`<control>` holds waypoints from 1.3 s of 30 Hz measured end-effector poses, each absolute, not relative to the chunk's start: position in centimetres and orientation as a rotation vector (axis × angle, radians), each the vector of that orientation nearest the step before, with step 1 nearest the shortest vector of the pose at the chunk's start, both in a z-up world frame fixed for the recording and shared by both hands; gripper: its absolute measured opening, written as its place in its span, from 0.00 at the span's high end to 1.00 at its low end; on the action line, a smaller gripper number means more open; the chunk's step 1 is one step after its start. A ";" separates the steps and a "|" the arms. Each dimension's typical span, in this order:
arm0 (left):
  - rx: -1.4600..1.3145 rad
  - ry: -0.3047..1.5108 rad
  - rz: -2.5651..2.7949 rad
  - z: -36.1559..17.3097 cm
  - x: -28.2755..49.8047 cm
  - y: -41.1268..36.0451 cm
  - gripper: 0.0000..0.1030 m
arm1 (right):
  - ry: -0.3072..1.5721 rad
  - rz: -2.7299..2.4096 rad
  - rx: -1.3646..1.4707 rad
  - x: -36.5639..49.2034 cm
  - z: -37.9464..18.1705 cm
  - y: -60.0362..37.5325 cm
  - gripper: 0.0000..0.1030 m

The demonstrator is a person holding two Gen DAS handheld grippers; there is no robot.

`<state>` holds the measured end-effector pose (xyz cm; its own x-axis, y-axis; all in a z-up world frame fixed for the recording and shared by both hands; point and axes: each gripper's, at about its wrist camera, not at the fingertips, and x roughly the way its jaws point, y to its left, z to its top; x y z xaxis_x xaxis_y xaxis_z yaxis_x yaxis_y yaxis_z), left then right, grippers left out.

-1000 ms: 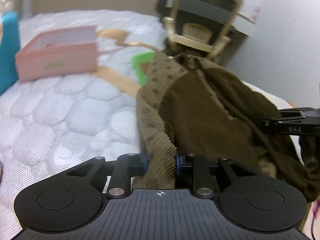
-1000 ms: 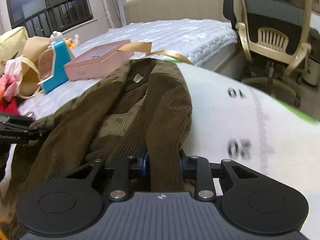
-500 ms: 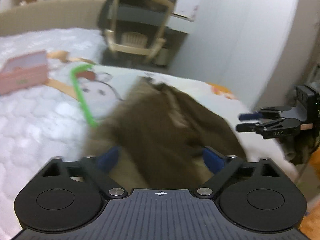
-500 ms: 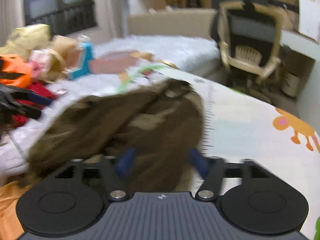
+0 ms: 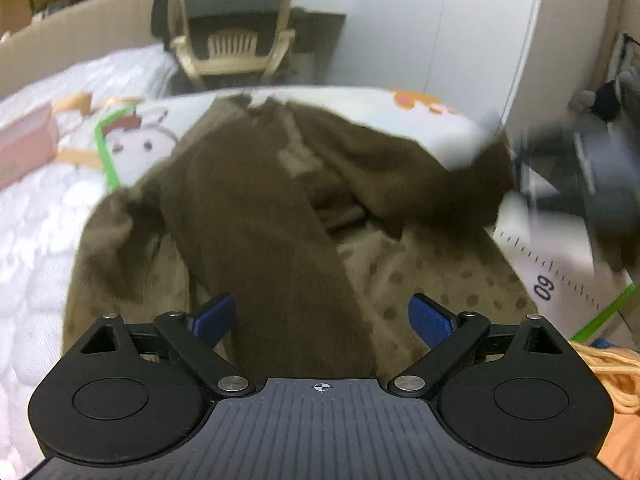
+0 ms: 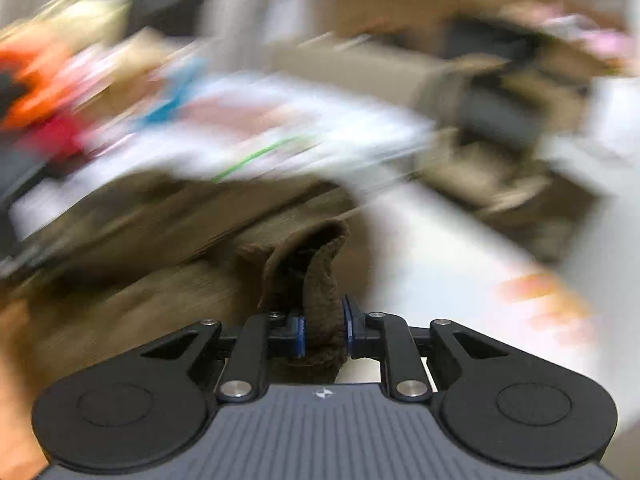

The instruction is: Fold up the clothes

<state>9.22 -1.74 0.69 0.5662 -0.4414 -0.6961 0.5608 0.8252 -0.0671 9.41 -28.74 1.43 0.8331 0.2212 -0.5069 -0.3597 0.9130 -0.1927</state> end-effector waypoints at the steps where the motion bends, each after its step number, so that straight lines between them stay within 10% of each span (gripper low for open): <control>1: 0.166 0.770 -0.594 0.6 9.3 -1.9 0.05 | 0.444 0.195 -0.261 10.4 2.8 -31.1 0.84; 9: 0.220 0.816 -0.548 -1.9 10.8 -3.3 0.04 | 0.455 -0.173 0.095 15.0 3.4 -42.5 0.27; 10: 0.223 0.808 -0.547 -1.9 11.0 -3.2 0.06 | 0.475 -0.153 0.108 15.2 2.6 -42.3 0.25; 13: 0.250 0.770 -0.553 -1.4 12.2 -2.4 0.79 | 0.529 -0.110 0.086 15.9 0.5 -40.8 0.25; 14: 0.237 0.763 -0.549 -0.9 12.9 -1.8 0.89 | 0.543 -0.091 0.078 16.0 0.1 -40.1 0.25; 25: 0.044 0.505 0.077 6.8 26.9 15.3 0.97 | 0.605 0.243 0.136 20.7 1.8 -31.3 0.18; 27: -0.034 0.540 0.006 6.8 26.6 16.6 0.91 | 0.648 0.313 0.196 22.1 1.7 -29.4 0.18; 29: -0.058 0.556 -0.102 6.5 25.2 16.1 0.43 | 0.704 0.392 0.255 23.5 1.4 -27.4 0.18; 31: -0.027 0.564 -0.171 6.0 23.5 14.6 0.21 | 0.791 0.503 0.283 24.3 0.8 -24.7 0.18; 36: -0.014 0.601 -0.389 4.9 20.2 11.4 0.09 | 0.982 0.739 0.174 24.0 -0.9 -16.6 0.18; 38: 0.007 0.605 -0.479 4.6 18.9 10.2 0.08 | 0.989 0.730 0.070 24.0 -1.3 -13.8 0.40; 39: 0.016 0.607 -0.509 4.5 18.3 9.6 0.07 | 0.964 0.723 0.013 24.1 -1.3 -12.7 0.80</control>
